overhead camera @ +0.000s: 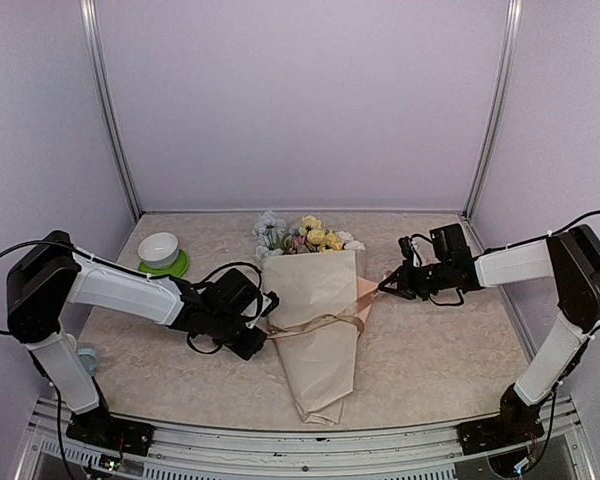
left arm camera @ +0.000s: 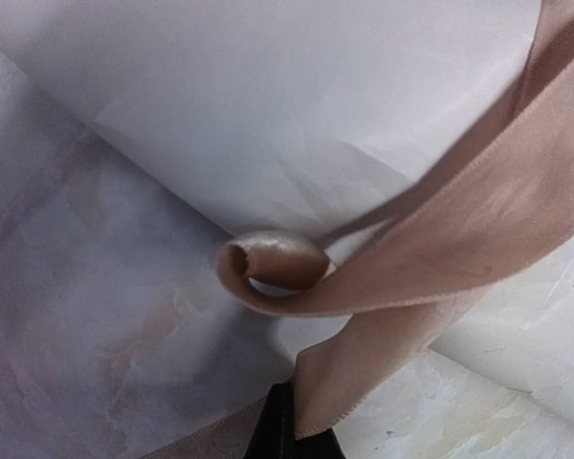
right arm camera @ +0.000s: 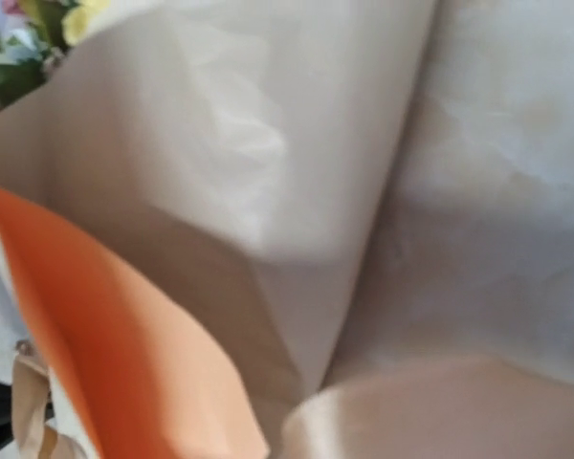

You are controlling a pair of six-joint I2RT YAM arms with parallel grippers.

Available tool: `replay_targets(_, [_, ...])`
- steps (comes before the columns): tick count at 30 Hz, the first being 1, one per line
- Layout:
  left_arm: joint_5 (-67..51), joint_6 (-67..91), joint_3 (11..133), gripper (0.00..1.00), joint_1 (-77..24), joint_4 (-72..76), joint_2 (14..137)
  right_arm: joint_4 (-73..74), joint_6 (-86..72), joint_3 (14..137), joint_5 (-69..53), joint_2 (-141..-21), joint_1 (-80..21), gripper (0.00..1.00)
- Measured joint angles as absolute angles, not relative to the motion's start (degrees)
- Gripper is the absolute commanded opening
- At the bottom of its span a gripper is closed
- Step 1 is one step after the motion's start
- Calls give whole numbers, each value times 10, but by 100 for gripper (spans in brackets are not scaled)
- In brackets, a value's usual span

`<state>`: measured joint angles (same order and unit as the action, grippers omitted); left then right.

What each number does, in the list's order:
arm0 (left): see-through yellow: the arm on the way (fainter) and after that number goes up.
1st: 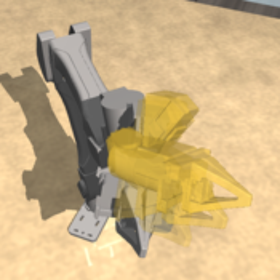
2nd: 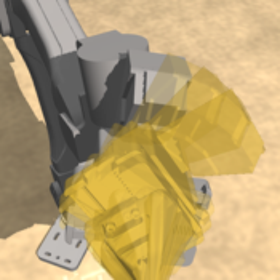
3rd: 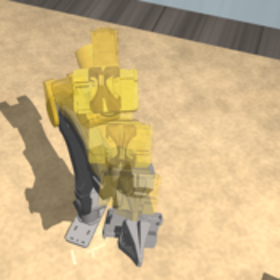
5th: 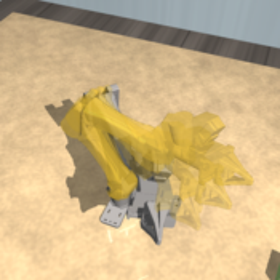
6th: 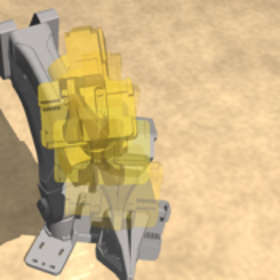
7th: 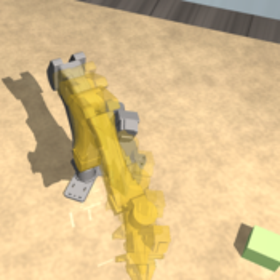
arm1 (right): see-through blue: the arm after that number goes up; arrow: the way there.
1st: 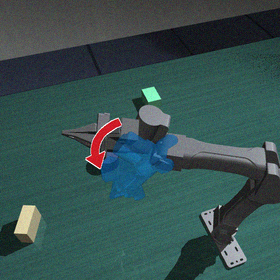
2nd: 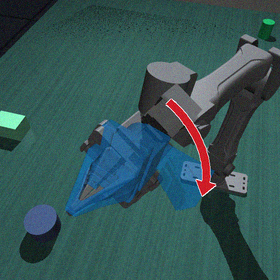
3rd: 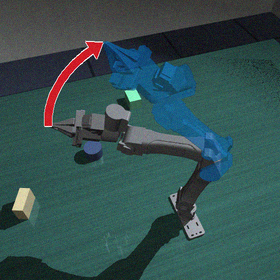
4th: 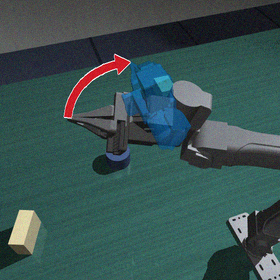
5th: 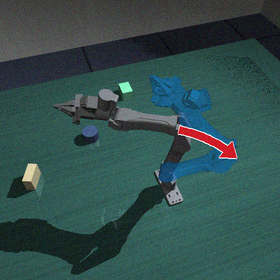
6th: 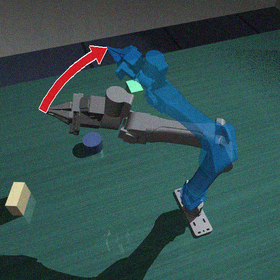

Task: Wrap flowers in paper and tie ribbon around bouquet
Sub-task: Tie the ribbon around the folded bouquet.

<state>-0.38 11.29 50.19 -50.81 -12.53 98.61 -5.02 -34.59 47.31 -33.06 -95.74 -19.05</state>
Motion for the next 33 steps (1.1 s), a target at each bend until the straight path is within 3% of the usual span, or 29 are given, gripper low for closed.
replay_targets(15, [17, 114, 553, 0, -481, -152, 987, -5, -295, 558, -320, -948, -210, 0])
replay_targets(17, [15, 134, 545, 0, -435, -142, 976, -6, -299, 532, -315, -914, -140, 0])
replay_targets(21, [-68, 205, 367, 0, -185, -43, 833, -5, -314, 407, -321, -799, 225, 0])
replay_targets(22, [-75, 211, 355, 0, -148, -41, 820, 11, -313, 381, -322, -782, 277, 0])
replay_targets(33, [-104, 241, 316, 0, -104, -56, 793, 43, -296, 290, -305, -799, 328, 0])
